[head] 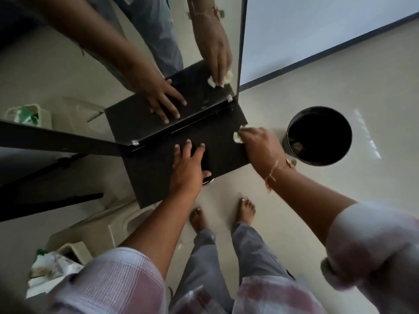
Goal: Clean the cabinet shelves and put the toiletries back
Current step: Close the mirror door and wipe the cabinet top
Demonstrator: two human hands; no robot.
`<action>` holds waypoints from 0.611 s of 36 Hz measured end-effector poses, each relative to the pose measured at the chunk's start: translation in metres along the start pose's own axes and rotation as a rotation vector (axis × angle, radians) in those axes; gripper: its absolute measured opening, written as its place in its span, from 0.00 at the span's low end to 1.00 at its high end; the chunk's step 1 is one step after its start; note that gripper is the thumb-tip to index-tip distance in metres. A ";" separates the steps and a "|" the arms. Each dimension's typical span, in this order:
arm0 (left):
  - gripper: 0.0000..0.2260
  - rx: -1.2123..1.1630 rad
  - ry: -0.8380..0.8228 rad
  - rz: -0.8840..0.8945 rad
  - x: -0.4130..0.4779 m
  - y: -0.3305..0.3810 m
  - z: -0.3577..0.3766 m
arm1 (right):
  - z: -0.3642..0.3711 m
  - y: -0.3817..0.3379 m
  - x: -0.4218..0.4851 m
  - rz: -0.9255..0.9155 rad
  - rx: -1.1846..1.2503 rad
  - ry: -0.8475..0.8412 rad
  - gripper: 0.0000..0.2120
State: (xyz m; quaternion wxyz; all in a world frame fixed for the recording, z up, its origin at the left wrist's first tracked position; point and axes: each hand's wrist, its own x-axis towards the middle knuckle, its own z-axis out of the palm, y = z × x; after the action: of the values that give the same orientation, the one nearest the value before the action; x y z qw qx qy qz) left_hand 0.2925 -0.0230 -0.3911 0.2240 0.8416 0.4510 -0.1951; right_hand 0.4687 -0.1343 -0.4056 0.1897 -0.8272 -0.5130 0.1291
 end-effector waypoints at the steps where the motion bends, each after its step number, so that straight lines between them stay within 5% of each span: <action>1: 0.35 -0.001 0.001 -0.001 0.000 0.000 0.000 | 0.000 -0.002 -0.015 -0.002 0.001 0.007 0.13; 7: 0.35 -0.006 0.004 0.005 -0.001 -0.001 0.000 | 0.005 -0.006 -0.054 -0.006 -0.013 -0.005 0.16; 19: 0.36 0.046 0.017 0.061 -0.001 -0.004 -0.003 | 0.023 -0.046 0.062 0.235 -0.003 0.161 0.09; 22: 0.38 0.004 0.060 0.067 -0.002 -0.007 0.000 | 0.032 -0.068 0.052 0.082 0.053 0.072 0.11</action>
State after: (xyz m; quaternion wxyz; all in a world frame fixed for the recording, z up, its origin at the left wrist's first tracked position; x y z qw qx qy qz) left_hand 0.2861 -0.0206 -0.3911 0.2149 0.8622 0.4287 -0.1630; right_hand 0.4249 -0.0544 -0.4048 0.2242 -0.8463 -0.4679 0.1204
